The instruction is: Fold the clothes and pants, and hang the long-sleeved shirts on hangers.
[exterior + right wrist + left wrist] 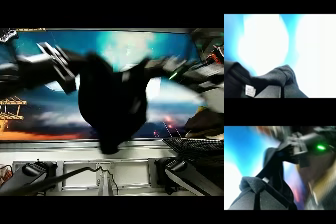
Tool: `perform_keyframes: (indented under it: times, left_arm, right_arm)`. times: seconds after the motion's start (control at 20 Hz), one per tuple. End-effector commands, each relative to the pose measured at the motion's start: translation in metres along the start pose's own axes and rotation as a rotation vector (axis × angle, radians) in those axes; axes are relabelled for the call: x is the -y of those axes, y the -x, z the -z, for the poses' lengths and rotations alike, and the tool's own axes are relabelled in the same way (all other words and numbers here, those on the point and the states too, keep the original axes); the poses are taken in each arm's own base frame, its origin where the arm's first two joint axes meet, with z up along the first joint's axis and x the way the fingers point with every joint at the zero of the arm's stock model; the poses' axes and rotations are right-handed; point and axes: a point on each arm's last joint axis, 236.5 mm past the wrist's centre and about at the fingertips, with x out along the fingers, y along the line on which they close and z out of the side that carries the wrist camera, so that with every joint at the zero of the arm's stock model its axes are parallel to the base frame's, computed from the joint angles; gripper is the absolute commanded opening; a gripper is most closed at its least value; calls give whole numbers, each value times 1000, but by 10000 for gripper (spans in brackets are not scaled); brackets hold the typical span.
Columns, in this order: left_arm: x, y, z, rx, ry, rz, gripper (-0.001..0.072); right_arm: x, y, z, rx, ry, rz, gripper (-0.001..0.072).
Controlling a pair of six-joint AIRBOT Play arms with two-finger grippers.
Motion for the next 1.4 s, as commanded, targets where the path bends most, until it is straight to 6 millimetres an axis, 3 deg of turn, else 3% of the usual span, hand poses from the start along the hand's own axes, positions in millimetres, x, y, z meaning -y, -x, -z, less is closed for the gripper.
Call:
perform_keyframes:
  times: [0.0, 0.1, 0.2, 0.25, 0.35, 0.5, 0.6, 0.7, 0.9, 1.0, 1.15, 1.2, 1.25, 1.3, 1.35]
  left_arm:
    - [-17, 59, -100, 391, -30, -165, 11]
    - [-16, 60, -97, 370, -62, -172, 12]
    - [-23, 41, -62, 231, -107, -175, 10]
    - [-35, 29, -33, 119, -105, -197, 11]
    - [-79, 20, 44, -150, -12, -308, 10]
    - [-126, 35, 153, -429, 116, -459, 10]
    - [-134, 46, 213, -530, 227, -501, 10]
    - [-135, 61, 269, -621, 320, -538, 10]
    - [-126, 109, 358, -778, 440, -642, 10]
    - [-120, 124, 376, -795, 477, -671, 10]
    - [-117, 128, 368, -750, 462, -669, 19]
    - [-117, 126, 362, -720, 454, -669, 85]
    - [-119, 125, 353, -682, 442, -668, 228]
    - [-120, 123, 342, -642, 428, -668, 287]
    - [-124, 122, 328, -593, 406, -675, 289]
  right_arm:
    - [-8, 94, -149, 429, 104, 8, 24]
    - [-13, 109, -177, 494, 120, 3, 24]
    - [-12, 89, -178, 464, 118, 6, 24]
    - [-9, 65, -166, 398, 117, 13, 24]
    - [2, 4, -117, 178, 112, 35, 24]
    - [13, -85, -11, -233, 81, 37, 24]
    - [13, -130, 62, -477, 73, 28, 24]
    - [5, -166, 122, -650, 90, 15, 24]
    - [-21, -220, 200, -790, 152, -6, 22]
    - [-31, -236, 226, -823, 155, -13, 22]
    - [-51, -252, 238, -801, 157, -50, 22]
    - [-59, -256, 234, -772, 158, -65, 22]
    - [-65, -258, 231, -753, 153, -80, 22]
    - [-72, -258, 230, -743, 151, -96, 22]
    - [-78, -257, 231, -745, 155, -109, 22]
